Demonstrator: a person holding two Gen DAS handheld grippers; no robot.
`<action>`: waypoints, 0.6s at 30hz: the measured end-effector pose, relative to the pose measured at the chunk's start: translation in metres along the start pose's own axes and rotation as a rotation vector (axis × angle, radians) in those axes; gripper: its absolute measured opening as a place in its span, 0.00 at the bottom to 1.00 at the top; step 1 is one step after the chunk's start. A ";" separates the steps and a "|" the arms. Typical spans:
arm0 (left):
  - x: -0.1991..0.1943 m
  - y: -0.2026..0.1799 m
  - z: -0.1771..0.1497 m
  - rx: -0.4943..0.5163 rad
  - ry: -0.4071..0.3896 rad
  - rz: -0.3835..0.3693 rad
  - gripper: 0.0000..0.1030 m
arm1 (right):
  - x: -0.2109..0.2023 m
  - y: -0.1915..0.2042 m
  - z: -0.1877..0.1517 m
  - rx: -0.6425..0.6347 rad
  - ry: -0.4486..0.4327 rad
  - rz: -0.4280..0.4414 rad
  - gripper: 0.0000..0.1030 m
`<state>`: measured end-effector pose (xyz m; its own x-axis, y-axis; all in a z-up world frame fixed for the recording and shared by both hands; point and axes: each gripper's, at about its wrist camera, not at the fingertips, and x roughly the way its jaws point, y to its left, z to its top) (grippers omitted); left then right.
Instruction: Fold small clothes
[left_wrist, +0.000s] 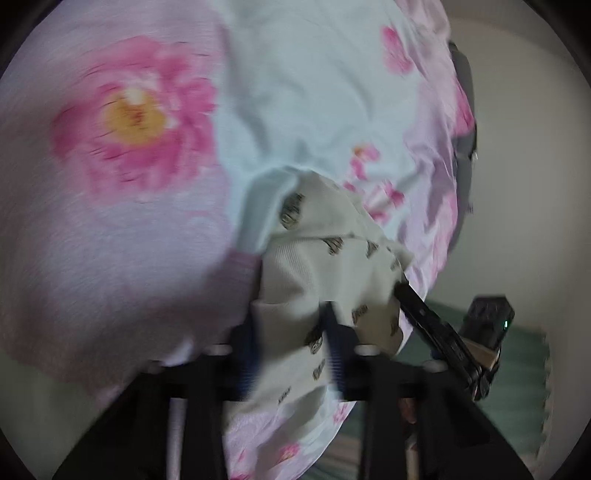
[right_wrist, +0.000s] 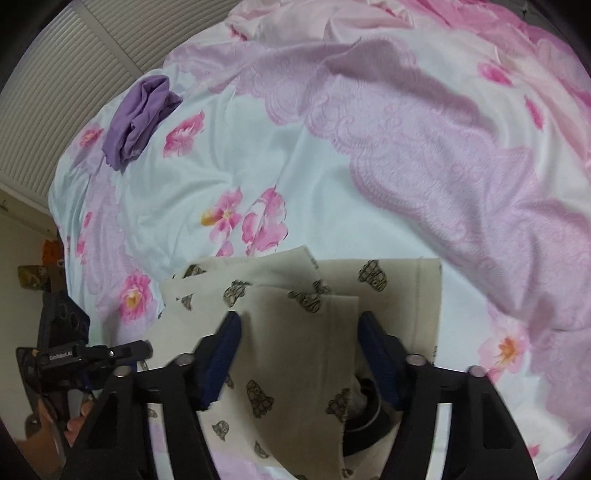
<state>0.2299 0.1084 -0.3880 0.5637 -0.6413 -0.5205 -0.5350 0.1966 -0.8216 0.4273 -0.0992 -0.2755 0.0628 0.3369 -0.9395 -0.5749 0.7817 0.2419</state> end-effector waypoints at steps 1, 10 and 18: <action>0.001 -0.006 -0.001 0.034 0.009 0.015 0.17 | 0.001 0.001 -0.002 -0.009 0.008 -0.005 0.44; -0.011 -0.103 -0.020 0.530 -0.081 0.248 0.14 | -0.046 -0.001 -0.028 -0.004 -0.108 -0.112 0.15; 0.024 -0.111 0.027 0.574 -0.081 0.353 0.14 | -0.055 -0.032 -0.002 0.068 -0.172 -0.188 0.15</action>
<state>0.3199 0.0914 -0.3156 0.4739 -0.4132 -0.7776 -0.2892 0.7610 -0.5807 0.4408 -0.1441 -0.2321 0.3045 0.2625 -0.9156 -0.4844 0.8704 0.0884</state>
